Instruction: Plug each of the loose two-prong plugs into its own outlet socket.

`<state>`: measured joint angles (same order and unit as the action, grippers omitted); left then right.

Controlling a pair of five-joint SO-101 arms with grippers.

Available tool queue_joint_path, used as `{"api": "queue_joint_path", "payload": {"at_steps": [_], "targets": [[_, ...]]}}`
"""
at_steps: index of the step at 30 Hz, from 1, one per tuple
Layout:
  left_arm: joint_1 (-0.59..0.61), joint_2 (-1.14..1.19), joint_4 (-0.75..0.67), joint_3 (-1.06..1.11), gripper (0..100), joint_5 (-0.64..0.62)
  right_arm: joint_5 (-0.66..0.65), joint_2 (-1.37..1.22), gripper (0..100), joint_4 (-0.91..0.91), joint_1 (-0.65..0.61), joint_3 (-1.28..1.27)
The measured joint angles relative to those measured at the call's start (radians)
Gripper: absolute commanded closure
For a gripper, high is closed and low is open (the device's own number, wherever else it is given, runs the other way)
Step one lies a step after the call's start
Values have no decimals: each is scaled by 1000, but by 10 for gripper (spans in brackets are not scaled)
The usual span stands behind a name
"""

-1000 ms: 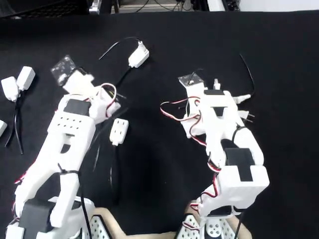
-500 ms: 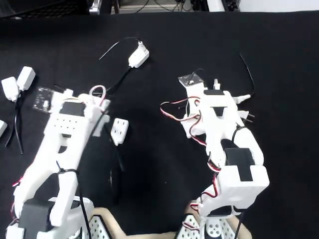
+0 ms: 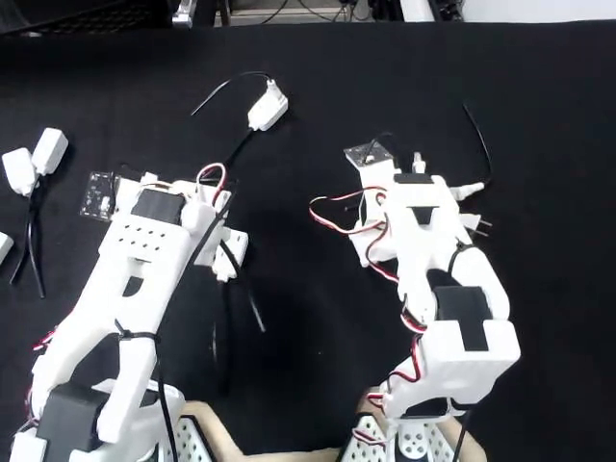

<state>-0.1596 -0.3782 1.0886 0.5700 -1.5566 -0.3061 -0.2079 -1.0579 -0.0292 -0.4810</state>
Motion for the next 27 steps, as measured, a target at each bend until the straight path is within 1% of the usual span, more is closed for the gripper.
{"api": "queue_joint_path", "payload": {"at_steps": [5,12,14,17,20,27], "targets": [[-5,83,-2,-6,966,-34,0,0,985,0,0,0],[-12,330,2,-176,967,-37,0,0,985,0,0,0],[-23,385,31,-247,968,-37,0,0,985,0,0,0],[-41,450,112,-330,968,-37,0,0,985,0,0,0],[-43,482,144,-365,968,-37,0,0,985,0,0,0],[-43,517,153,-381,968,-37,0,0,985,0,0,0]]}}
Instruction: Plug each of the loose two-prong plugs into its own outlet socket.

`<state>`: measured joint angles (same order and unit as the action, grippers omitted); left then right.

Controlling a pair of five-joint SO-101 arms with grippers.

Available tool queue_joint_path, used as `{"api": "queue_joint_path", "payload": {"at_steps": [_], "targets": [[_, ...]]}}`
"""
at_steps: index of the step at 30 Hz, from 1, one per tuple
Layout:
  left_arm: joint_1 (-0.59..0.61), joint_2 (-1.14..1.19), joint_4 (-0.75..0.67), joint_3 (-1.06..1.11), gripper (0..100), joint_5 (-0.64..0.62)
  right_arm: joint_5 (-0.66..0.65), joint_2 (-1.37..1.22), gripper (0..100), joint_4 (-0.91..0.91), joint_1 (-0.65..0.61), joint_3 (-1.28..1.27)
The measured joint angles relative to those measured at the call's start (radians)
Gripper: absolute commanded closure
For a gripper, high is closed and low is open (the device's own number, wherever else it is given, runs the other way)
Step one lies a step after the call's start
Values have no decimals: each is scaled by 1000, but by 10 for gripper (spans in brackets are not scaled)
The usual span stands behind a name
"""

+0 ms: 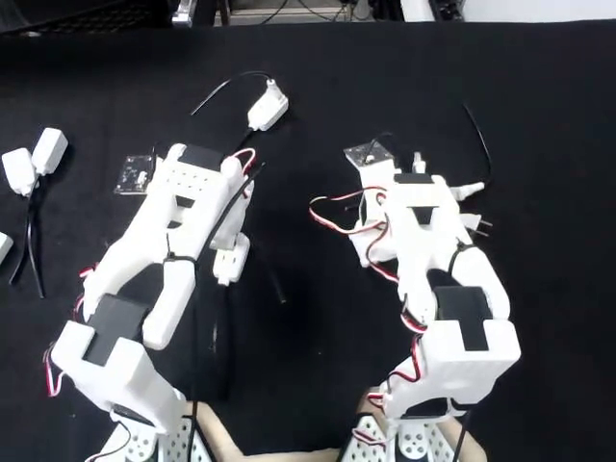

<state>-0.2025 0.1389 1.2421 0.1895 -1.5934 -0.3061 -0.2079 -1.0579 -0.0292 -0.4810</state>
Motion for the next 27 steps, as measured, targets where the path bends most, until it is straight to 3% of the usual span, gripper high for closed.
{"api": "queue_joint_path", "payload": {"at_steps": [12,16,25,27], "targets": [[20,146,9,-38,970,11,0,0,985,0,0,0],[37,195,14,-80,970,101,0,0,985,0,0,0],[52,244,20,-189,966,448,0,0,985,0,0,0],[52,244,23,-196,966,470,0,0,985,0,0,0]]}}
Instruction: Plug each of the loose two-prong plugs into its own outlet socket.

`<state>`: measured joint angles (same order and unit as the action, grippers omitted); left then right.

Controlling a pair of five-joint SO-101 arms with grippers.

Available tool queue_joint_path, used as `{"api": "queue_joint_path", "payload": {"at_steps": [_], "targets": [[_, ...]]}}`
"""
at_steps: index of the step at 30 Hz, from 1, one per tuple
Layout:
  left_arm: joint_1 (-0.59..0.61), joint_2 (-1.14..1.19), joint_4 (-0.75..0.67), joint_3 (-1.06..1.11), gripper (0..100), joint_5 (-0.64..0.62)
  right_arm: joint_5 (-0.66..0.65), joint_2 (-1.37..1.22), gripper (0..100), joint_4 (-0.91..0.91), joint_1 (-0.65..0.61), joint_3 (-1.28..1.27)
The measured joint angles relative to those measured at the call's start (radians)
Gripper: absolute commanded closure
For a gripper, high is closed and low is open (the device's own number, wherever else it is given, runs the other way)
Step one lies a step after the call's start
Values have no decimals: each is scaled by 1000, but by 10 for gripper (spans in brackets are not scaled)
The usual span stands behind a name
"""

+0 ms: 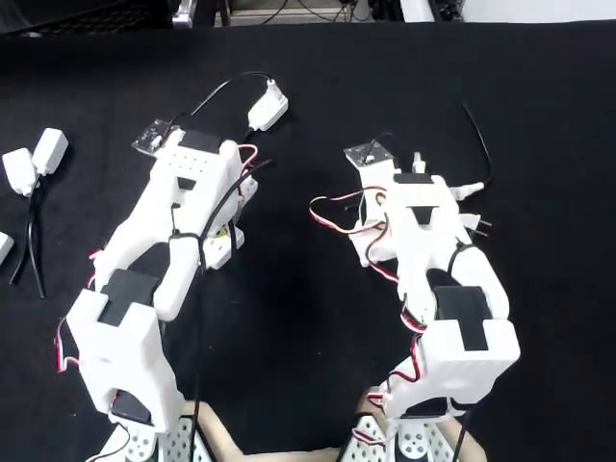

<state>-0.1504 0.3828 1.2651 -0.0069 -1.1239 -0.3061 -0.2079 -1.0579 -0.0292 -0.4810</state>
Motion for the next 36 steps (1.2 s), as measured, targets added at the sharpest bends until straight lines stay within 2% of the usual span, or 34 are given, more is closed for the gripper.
{"api": "queue_joint_path", "payload": {"at_steps": [4,12,15,20,26,29,36], "targets": [[0,0,0,-3,929,-5,0,0,985,0,0,0],[5,6,109,-35,592,86,0,0,985,0,0,0],[5,6,138,-26,516,87,0,0,985,0,0,0],[6,12,184,-75,499,89,0,0,985,0,0,0],[29,14,382,-259,499,95,0,0,985,0,0,0],[98,14,462,-373,499,94,0,0,985,0,0,0],[359,14,479,-434,499,95,0,0,984,0,-3,0]]}}
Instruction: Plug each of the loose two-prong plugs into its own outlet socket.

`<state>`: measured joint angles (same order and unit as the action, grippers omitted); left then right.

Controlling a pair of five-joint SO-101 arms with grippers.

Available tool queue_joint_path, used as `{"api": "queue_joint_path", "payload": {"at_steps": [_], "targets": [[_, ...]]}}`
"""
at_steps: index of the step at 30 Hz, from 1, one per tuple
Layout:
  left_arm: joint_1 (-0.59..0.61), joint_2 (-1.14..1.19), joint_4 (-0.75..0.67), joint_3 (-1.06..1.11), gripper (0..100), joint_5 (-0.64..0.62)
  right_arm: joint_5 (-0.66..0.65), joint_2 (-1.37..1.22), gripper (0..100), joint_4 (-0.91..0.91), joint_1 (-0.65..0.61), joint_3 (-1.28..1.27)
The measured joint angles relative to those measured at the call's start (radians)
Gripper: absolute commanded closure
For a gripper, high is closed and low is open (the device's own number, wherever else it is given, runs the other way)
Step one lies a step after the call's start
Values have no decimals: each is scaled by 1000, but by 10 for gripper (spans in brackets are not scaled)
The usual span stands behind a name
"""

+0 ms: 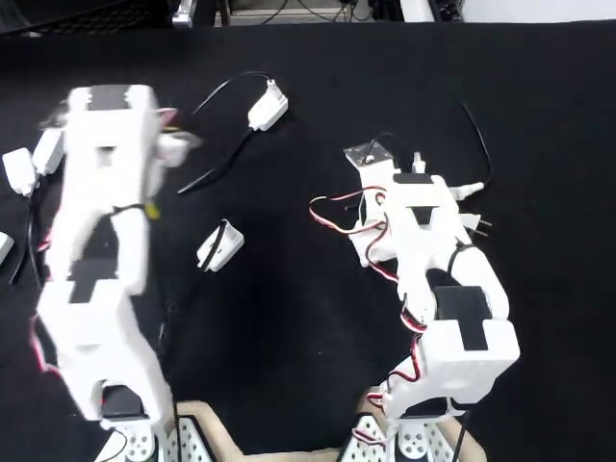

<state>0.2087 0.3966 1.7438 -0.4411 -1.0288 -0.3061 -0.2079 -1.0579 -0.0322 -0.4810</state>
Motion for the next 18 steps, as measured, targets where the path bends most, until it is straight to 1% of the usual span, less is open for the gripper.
{"api": "queue_joint_path", "payload": {"at_steps": [6,8,10,12,14,16,18], "targets": [[255,2,0,121,499,-2,-52,5,973,0,-15,0],[319,2,0,180,499,-3,-75,6,922,-3,-35,0],[359,2,0,239,499,-3,-91,17,839,-23,-74,0],[370,2,0,290,499,-5,-98,29,763,-57,-143,9],[371,2,0,327,499,0,-103,43,704,-91,-241,21],[371,2,0,344,499,0,-114,63,673,-115,-354,35],[376,2,0,344,499,0,-117,92,670,-124,-460,54]]}}
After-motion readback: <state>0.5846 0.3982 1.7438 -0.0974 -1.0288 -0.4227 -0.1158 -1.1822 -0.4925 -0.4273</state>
